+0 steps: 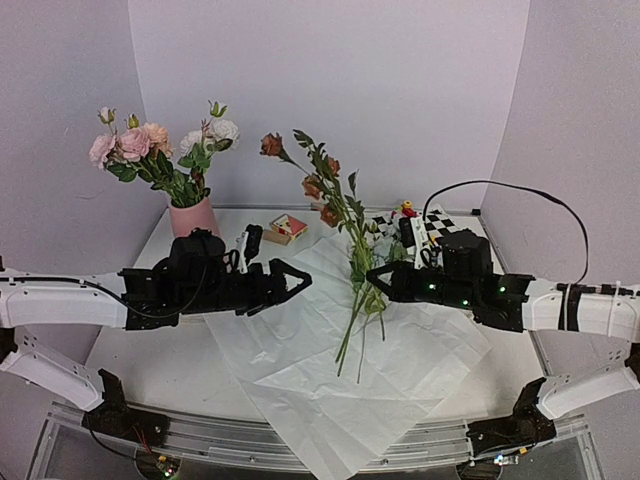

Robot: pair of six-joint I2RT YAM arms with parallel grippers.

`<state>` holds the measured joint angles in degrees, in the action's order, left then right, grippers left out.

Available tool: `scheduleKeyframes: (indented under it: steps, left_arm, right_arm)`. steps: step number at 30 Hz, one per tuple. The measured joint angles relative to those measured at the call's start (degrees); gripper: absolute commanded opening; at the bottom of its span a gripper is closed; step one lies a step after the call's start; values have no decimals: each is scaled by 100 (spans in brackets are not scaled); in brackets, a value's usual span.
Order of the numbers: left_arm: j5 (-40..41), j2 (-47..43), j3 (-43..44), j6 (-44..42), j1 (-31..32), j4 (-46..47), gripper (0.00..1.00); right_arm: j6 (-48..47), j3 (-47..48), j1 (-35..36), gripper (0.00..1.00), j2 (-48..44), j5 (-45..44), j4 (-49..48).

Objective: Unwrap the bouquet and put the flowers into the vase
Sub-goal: Pick up the fake flower from the wrapping paper, then insert the fake flower into the vase.

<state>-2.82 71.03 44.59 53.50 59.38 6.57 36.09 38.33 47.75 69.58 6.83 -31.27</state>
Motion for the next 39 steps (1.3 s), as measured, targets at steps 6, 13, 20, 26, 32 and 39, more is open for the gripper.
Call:
scheduleKeyframes:
  steps: [6,13,20,26,32,39]
  left_arm:
    - [125,606,839,-80,280,56,84]
    - [317,1361,1682,-114,347,109,84]
    - [510,2009,2125,-100,347,100,81]
    - [704,2239,2375,-113,347,99,75]
    - [903,2349,2633,-114,347,113,59]
    - [998,2598,2742,-113,347,146,54]
  right_arm:
    - [176,-313,0,0,-171,401,-375]
    - [211,-365,0,0,-224,684,-482]
    - [183,-391,0,0,-291,867,-528]
    - [122,-440,0,0,-293,957,-563]
    - [103,-486,0,0,-293,1031,-570]
    - [95,-488,0,0,-293,1092,-595]
